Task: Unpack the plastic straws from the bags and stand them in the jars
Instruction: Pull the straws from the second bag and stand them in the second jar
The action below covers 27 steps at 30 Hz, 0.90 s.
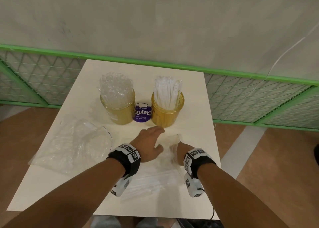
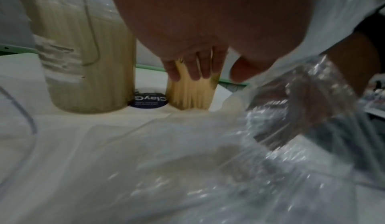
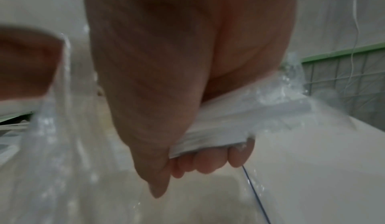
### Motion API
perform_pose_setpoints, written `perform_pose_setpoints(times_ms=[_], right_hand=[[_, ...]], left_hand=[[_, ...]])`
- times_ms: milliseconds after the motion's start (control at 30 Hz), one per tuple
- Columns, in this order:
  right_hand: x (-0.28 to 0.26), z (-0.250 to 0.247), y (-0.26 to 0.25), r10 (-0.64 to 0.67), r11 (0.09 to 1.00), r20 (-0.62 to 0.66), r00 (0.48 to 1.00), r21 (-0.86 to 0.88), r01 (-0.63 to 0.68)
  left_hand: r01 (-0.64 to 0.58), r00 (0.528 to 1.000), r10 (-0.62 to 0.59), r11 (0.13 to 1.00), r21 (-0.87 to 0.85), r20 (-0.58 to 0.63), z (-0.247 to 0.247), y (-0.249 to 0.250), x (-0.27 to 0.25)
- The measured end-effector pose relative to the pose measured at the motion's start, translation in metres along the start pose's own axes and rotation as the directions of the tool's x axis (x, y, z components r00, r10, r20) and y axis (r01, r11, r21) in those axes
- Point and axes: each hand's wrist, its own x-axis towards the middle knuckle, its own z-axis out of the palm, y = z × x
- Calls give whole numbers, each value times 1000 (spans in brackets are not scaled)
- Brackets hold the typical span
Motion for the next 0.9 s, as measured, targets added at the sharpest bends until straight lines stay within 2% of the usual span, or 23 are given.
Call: perform_pose_setpoints(times_ms=[67,167,233,300,367,433,533,633,700,800,900], right_hand=[[-7,-10,0,62,998,-5,998,10,-62],[-12,-21,3,73,996,-15,997,-50,-73],[-14,-28,7,32,991,-12,999,-131,-33],[-16,-35,13,2,980,-30,1000,-199,-8],[-20,-44,18,-22,955,-51,998,-298,5],[-25,-53,19,-49,917,-65,997,-399,19],[-29,-67,10,-114,848,-80,990,-527,55],[-33,-81,-4,-190,790,-93,977,-606,95],[-34,-90,-9,-229,781,-129,965,-617,103],[-36,-102,-7,-295,817,-260,920,-567,102],[-39,-113,2,-315,864,-461,830,-500,50]], left_hand=[[-86,995,83,994,-67,-54,1,19,4],[-125,992,127,989,-73,17,16,30,11],[-85,990,83,996,15,114,25,23,14],[-16,979,-22,983,182,203,29,11,15],[52,963,-121,961,272,242,33,2,14],[68,954,-153,949,307,260,38,0,16],[103,961,-177,942,321,211,44,11,25],[194,964,-236,937,291,119,43,23,36],[273,954,-293,939,211,67,42,25,42],[336,942,-337,940,62,8,39,19,48],[381,922,-382,924,-31,-56,35,9,50]])
